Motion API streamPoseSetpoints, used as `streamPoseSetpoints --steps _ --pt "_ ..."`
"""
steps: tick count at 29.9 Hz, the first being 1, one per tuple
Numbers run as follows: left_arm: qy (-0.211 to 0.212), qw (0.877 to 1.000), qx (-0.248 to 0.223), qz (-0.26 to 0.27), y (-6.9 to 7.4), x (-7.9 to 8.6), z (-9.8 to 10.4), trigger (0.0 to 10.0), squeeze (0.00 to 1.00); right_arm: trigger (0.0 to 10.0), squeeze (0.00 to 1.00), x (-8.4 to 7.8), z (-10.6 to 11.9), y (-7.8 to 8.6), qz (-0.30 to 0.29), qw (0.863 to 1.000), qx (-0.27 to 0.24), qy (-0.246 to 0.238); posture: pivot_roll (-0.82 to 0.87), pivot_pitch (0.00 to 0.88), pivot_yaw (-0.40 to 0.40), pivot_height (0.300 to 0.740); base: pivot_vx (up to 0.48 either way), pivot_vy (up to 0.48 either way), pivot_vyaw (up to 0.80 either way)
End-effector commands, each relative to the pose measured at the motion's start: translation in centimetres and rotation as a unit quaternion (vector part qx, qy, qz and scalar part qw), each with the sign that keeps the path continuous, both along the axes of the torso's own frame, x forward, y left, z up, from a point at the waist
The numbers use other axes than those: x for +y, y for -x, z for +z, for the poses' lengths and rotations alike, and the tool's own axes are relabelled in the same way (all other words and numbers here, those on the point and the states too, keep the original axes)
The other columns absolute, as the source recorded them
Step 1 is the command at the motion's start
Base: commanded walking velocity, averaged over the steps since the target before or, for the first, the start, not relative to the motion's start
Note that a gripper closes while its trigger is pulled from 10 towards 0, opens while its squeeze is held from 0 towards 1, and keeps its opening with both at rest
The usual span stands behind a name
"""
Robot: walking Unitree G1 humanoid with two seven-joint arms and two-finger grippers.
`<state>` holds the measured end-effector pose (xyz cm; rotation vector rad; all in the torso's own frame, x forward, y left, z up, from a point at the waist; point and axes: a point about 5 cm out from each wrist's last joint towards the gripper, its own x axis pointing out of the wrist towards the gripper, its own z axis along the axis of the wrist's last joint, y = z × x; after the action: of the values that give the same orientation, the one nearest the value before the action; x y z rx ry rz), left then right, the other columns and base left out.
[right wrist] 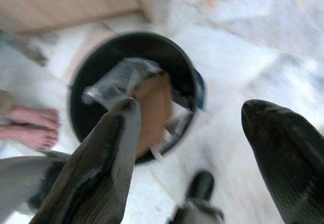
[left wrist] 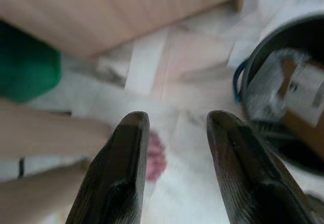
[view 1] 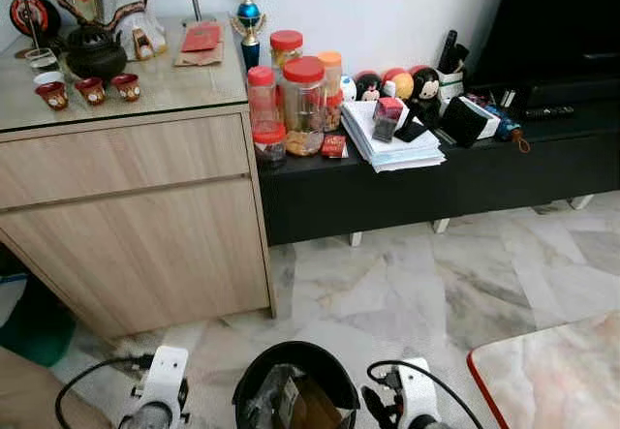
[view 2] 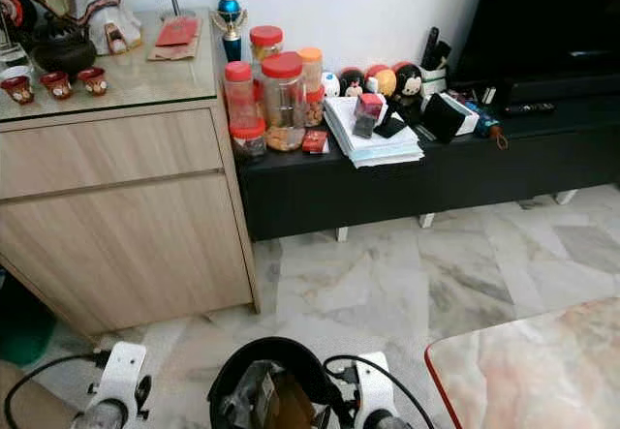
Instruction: Picking trash to rubbish bin
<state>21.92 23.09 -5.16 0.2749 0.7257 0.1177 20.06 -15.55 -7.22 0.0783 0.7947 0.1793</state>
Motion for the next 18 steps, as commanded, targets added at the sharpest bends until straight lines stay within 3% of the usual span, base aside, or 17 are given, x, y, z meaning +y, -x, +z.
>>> streamPoseSetpoints --steps 1,6,18 --pt "-0.013 0.999 0.031 0.010 1.42 0.53 -0.82 10.0 0.00 10.0 0.00 -0.73 -0.64 1.10 -0.022 0.999 0.020 0.018 0.13 0.004 0.004 0.740 0.000 0.000 0.00" --pt "-0.015 0.999 0.037 0.013 1.90 0.43 -1.12 10.0 0.00 10.0 0.00 -0.95 -0.96 1.79 -0.039 0.999 0.025 0.013 0.13 0.000 0.005 0.740 0.000 0.000 0.00" --pt "-0.004 1.000 0.022 0.013 0.99 -0.03 -0.70 10.0 0.00 10.0 0.00 -0.91 -1.13 2.07 -0.044 0.998 0.033 0.008 0.12 0.000 -0.001 0.740 0.000 0.000 0.00"
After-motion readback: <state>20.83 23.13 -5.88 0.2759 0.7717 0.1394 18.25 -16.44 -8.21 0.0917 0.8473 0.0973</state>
